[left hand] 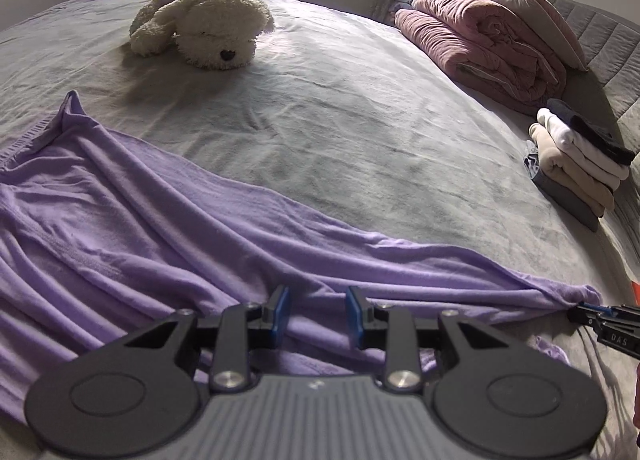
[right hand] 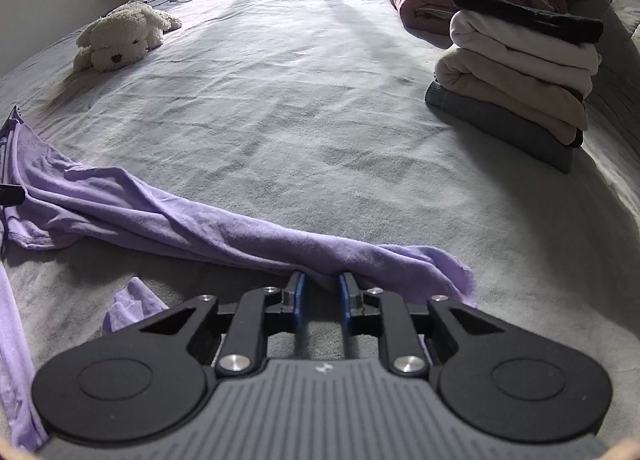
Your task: Fold clothes
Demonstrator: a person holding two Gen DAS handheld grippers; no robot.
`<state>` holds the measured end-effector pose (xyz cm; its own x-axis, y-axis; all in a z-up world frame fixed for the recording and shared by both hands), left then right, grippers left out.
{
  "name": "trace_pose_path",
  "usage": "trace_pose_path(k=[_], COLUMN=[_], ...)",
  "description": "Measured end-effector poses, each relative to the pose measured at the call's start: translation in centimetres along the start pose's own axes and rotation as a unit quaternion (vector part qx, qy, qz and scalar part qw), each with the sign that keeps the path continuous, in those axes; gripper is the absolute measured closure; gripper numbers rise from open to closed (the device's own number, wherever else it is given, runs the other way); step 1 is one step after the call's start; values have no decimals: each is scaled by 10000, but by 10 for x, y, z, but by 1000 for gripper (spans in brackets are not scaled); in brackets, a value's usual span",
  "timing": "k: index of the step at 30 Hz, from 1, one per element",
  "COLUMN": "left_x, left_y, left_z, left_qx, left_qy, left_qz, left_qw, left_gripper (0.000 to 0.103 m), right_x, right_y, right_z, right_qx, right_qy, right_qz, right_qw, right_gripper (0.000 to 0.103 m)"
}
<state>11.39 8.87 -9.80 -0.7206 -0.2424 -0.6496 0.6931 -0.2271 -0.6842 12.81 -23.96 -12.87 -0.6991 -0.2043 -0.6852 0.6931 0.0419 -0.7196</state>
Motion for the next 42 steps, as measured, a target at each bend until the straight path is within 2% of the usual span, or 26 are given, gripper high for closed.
trace_pose_path(k=[2,6,9,11,13,15,16,18,20,27,35,36,37,40,42], left_x=[3,5,2,0,-2,-3,-4,-5,-7,-13,-14,-14,-14,-15,-16], left_y=[-1,-2,-2,-1,0,2,2,4,5,9,9,9,9,9,8], left_z=[-3,9,17,17,15,10,8,6,7,10,8,9,9,10,8], left_qx=[59,9,284,320,269,256,254,280,280,278,285,289,298,328,322], left_qy=[-85,119,23,-11,-23,-120,-194,-302,-336,-281,-330,-316,-317,-319,-350], left_qz=[66,108,7,-14,-11,-28,-35,-51,-19,44,18,11,6,-8,7], left_qw=[9999,9999,9996,9995,9996,9996,9995,9991,9990,9992,9990,9991,9991,9990,9989], left_gripper=[72,72,71,71,70,70,70,70,69,68,67,66,66,66,66], right_x=[-2,-5,-13,-22,-28,-33,-37,-42,-47,-55,-59,-57,-57,-58,-61], right_y=[-1,-4,-15,-20,-21,-22,-23,-23,-22,-3,28,32,33,33,32], right_z=[6,15,19,20,13,3,-4,-17,-31,-90,-121,-122,-123,-125,-127], right_qx=[61,178,302,373,207,-26,-139,-251,-397,-891,-963,-967,-980,-1097,-1028], right_qy=[174,482,594,562,489,385,303,136,-26,-515,-803,-835,-831,-861,-888], right_qz=[90,174,293,390,339,263,262,283,343,278,39,-23,-27,-51,-46], right_qw=[9998,9985,9973,9970,9980,9989,9991,9992,9986,9943,9921,9918,9917,9902,9907], right_gripper=[102,103,103,103,103,100,90,82,58,58,58,58,65,100,102])
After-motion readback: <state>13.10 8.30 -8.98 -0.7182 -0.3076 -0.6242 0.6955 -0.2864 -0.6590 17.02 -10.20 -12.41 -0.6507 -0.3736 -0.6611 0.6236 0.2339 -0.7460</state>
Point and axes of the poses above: each gripper's, at about its wrist camera, not at the fingertips, and y roughly the way its jaws point, z to its right, x to its underside, the point moved 10 cm from there along y, roughly the way its jaws point, and after that the axes turned 5 degrees about x, right-handed, at the moved point
